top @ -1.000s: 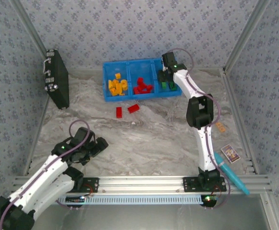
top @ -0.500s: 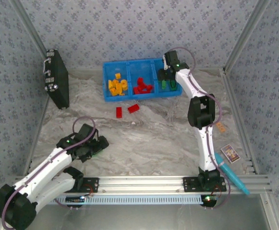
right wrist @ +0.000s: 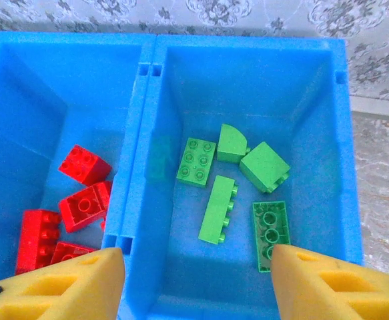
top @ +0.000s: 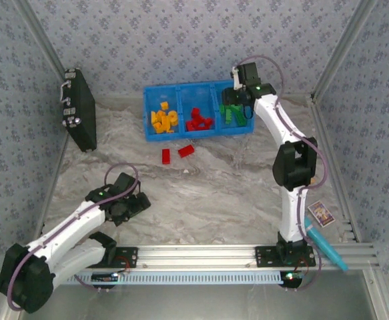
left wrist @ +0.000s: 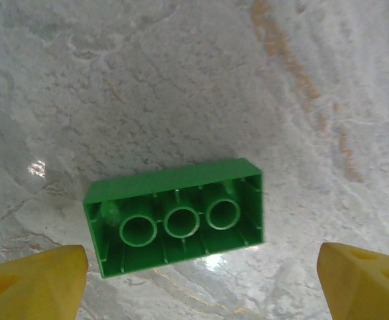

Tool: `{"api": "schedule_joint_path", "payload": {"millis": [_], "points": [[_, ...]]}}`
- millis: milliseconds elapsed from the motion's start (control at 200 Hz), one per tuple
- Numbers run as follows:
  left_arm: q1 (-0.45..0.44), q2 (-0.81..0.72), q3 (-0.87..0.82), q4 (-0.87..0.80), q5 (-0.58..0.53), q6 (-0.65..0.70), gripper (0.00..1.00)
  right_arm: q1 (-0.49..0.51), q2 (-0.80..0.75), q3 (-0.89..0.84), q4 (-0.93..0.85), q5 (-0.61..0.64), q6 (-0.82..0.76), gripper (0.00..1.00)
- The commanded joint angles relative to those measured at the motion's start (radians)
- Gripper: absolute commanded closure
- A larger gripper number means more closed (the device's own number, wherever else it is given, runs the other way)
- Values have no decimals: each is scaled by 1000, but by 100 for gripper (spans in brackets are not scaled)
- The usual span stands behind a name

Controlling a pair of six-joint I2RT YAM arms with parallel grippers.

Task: Sort the legos into containers by color
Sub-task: Pick up the lego from the bottom-left of the table.

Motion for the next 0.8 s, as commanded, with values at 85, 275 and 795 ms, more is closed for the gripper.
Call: {"api": "schedule_joint_path", "payload": {"millis": [85,275,795], "points": [[8,33,-30,38,8,7,15,1,-80,-41,27,7,-20,38],[9,45,-32,49,0,22,28,4,-157,-149,41,16,-25,38],[41,132,-5,107,-22,105,45,-5,-394,-442,95,19,-18,36]]}}
